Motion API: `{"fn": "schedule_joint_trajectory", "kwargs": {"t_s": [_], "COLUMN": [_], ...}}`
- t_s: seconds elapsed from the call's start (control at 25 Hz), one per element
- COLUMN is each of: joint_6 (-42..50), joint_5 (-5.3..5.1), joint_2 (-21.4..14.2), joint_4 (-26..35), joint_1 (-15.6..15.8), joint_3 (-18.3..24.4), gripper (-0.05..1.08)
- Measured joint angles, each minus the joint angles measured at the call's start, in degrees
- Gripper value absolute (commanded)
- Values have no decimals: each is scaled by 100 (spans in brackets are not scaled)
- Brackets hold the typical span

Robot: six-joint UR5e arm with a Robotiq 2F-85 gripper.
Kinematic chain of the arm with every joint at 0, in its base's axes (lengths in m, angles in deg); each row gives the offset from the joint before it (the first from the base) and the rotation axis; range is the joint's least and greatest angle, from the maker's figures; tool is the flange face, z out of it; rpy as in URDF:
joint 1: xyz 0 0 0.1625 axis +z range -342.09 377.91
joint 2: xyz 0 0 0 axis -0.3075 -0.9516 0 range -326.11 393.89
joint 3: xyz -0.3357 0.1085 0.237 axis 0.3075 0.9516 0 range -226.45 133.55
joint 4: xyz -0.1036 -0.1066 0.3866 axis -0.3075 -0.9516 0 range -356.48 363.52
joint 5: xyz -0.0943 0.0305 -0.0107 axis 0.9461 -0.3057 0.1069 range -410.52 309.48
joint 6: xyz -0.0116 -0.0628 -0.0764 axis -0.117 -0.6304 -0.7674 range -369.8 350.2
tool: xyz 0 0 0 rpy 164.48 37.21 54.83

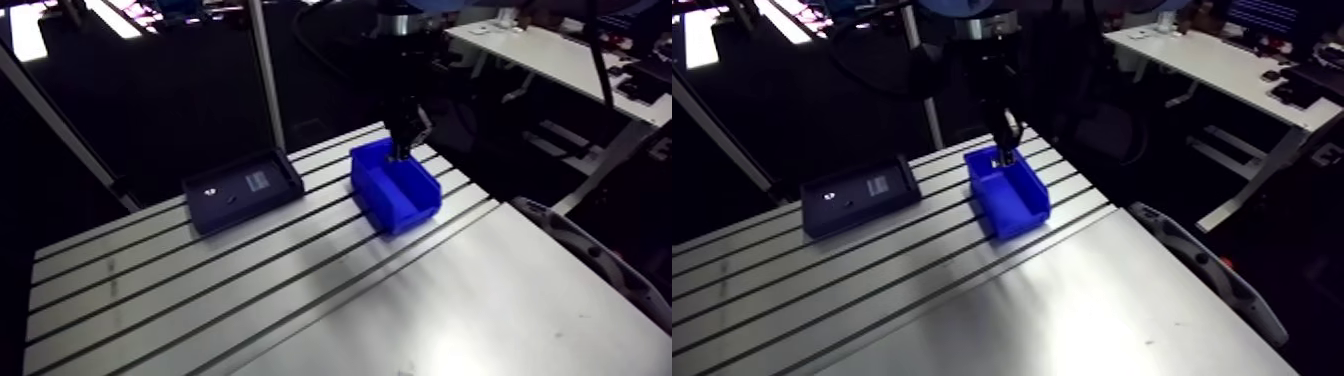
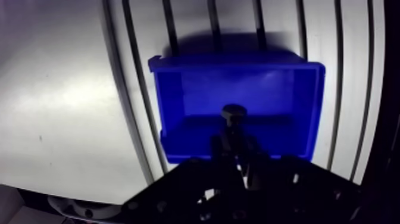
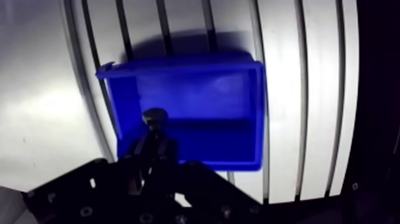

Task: Pick up the M10 bolt from the tray and put it into the blue bin.

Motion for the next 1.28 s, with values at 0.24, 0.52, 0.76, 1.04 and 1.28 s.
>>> {"fn": "schedule_joint_trajectory", "kwargs": {"t_s": [0.24,0.52,0.76,1.04,1.28], "joint_6": [54,149,230,300,382], "joint_5": [-27,-59,-103,-118,-120], "joint_2": [129,264,456,638,765], "joint_4": [-5,-18,-230,-399,-432], "joint_1": [-71,-100,-102,-106,-104], "joint_3": [-53,-73,-79,-80,-77], "gripper": [101,100,100,97,89]}}
